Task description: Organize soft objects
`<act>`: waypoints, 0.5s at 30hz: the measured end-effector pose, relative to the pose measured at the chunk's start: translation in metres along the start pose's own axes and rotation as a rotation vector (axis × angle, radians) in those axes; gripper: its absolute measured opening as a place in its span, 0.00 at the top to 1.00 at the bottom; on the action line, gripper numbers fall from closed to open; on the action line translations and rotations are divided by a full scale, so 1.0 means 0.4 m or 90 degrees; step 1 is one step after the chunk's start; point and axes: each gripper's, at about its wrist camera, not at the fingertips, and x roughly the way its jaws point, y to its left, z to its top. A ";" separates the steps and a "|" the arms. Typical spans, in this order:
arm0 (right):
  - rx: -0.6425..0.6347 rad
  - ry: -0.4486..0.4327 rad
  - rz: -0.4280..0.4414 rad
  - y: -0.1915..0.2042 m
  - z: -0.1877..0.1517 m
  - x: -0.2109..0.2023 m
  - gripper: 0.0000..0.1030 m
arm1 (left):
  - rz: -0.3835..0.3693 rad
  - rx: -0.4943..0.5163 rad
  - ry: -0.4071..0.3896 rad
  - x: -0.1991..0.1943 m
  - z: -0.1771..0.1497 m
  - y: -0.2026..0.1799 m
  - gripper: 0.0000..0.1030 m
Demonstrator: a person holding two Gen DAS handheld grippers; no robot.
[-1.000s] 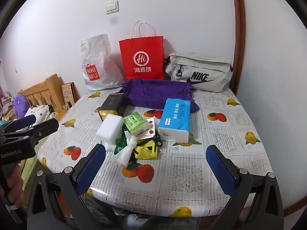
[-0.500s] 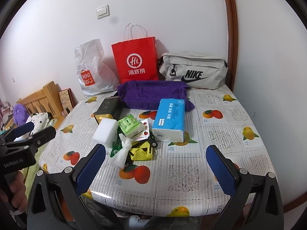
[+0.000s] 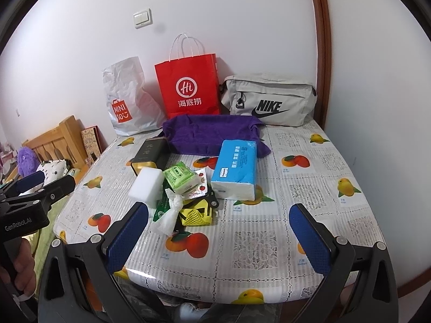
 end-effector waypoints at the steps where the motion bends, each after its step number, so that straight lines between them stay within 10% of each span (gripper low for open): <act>1: 0.000 0.000 -0.001 0.000 0.000 0.000 0.00 | -0.003 -0.011 0.001 0.000 -0.002 0.005 0.00; 15: -0.003 0.001 -0.004 0.000 0.001 -0.002 0.00 | 0.003 -0.008 -0.015 -0.010 -0.009 0.001 0.00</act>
